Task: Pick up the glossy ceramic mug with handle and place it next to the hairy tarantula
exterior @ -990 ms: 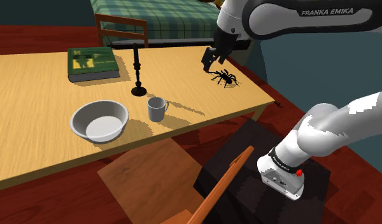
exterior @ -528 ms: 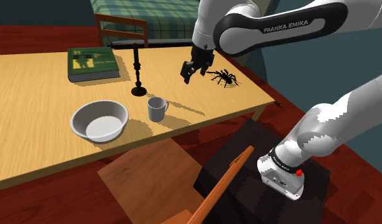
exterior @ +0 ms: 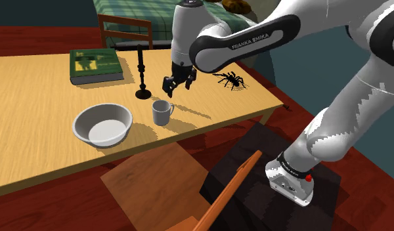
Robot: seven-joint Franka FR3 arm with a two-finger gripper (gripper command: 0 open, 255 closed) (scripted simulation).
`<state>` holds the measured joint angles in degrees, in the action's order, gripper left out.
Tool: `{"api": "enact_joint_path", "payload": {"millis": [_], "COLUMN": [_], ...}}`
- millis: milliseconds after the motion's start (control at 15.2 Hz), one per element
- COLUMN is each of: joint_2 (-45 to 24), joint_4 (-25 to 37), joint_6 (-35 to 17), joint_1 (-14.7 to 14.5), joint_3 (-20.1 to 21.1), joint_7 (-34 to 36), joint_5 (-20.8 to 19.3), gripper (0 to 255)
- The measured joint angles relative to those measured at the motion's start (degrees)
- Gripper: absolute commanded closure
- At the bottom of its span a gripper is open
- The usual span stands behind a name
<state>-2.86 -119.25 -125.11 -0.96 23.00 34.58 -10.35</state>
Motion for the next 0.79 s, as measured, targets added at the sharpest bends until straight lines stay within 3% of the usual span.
{"api": "enact_joint_path", "payload": {"millis": [594,792], "joint_2": [-20.7,-24.53], "joint_4": [15.43,18.37], "joint_6": [-1.41,-1.74], "joint_1": [-5.33,-6.68], "joint_3": [-0.47,-0.99], "joint_7": [9.48,10.82], "joint_5": [-7.56,-8.7], "gripper": [0,0]}}
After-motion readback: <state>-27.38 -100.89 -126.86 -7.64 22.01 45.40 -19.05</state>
